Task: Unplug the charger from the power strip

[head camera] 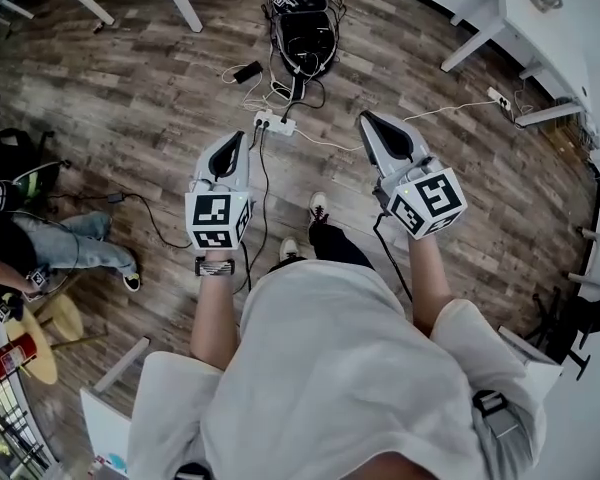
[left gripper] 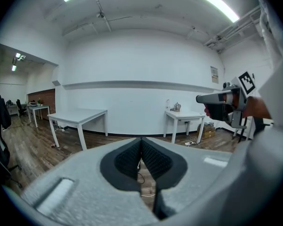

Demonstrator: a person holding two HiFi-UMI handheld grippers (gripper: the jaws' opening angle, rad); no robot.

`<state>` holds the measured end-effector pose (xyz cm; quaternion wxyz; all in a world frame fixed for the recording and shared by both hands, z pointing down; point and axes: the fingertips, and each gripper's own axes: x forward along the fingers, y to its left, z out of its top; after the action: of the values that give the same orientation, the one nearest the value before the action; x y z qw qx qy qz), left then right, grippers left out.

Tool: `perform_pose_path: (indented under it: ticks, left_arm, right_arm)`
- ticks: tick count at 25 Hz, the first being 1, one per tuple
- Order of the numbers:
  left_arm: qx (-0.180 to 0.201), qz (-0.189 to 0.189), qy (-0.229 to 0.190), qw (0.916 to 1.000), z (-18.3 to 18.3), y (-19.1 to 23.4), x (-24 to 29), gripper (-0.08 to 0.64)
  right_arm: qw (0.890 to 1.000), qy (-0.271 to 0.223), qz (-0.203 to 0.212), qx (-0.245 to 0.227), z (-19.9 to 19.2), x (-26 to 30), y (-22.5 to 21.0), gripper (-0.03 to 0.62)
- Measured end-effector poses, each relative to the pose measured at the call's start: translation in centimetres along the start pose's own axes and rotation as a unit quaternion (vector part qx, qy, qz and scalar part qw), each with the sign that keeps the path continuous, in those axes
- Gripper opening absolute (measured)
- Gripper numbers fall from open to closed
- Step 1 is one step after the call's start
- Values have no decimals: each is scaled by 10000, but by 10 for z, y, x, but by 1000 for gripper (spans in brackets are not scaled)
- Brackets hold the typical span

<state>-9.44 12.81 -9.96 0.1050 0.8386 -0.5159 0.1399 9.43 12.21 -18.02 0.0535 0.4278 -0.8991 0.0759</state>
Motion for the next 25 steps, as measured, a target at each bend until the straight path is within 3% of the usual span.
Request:
perform_pose_path:
  ticks: [14, 25]
  left_arm:
    - [-239, 330, 428, 9983, -29, 2, 89, 3]
    - [-444, 316, 864, 9948, -117, 42, 162, 14]
  right_arm:
    - [9974, 492, 523, -3, -57, 67, -76, 3]
    - [9919, 1034, 698, 240, -164, 137, -102, 14]
